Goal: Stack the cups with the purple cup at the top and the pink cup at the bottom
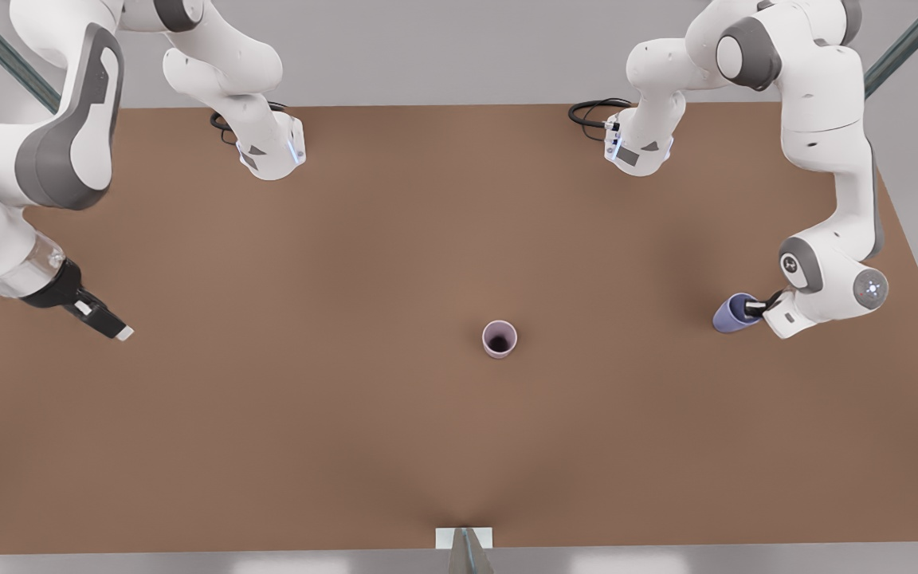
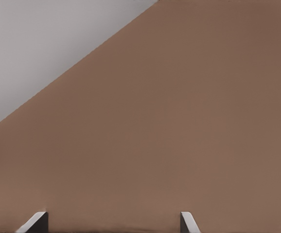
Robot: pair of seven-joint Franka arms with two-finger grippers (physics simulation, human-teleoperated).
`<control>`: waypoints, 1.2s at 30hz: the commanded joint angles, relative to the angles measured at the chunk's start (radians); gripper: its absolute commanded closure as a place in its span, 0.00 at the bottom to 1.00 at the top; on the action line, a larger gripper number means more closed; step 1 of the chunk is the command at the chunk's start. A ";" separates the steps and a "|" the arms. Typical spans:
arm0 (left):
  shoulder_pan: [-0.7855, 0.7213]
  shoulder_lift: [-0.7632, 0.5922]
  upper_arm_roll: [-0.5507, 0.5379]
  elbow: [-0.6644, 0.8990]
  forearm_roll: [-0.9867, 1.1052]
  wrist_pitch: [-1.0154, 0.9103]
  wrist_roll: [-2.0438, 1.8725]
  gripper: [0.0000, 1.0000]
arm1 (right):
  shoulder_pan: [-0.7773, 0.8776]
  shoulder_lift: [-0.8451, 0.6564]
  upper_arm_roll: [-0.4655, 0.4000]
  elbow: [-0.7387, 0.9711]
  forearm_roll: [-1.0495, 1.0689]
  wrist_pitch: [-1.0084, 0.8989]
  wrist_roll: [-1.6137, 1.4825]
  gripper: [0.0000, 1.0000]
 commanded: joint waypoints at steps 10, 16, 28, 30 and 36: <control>-0.206 -0.008 -0.012 0.312 -0.009 -0.322 -0.321 0.79 | -0.027 0.005 -0.010 0.037 -0.015 -0.078 -0.592 0.00; -0.222 -0.035 -0.317 0.421 -0.009 -0.437 -0.759 0.79 | -0.032 0.009 -0.012 0.047 -0.016 -0.076 -0.592 0.00; -0.395 0.121 -0.468 0.619 -0.032 -0.419 -1.225 0.79 | -0.031 0.010 -0.012 0.060 -0.021 -0.076 -0.592 0.00; -0.403 0.152 -0.468 0.652 -0.031 -0.419 -1.242 0.79 | -0.034 0.009 -0.012 0.060 -0.021 -0.076 -0.594 0.00; -0.410 0.186 -0.468 0.656 -0.026 -0.376 -1.259 0.79 | -0.037 0.009 -0.012 0.060 -0.021 -0.076 -0.594 0.00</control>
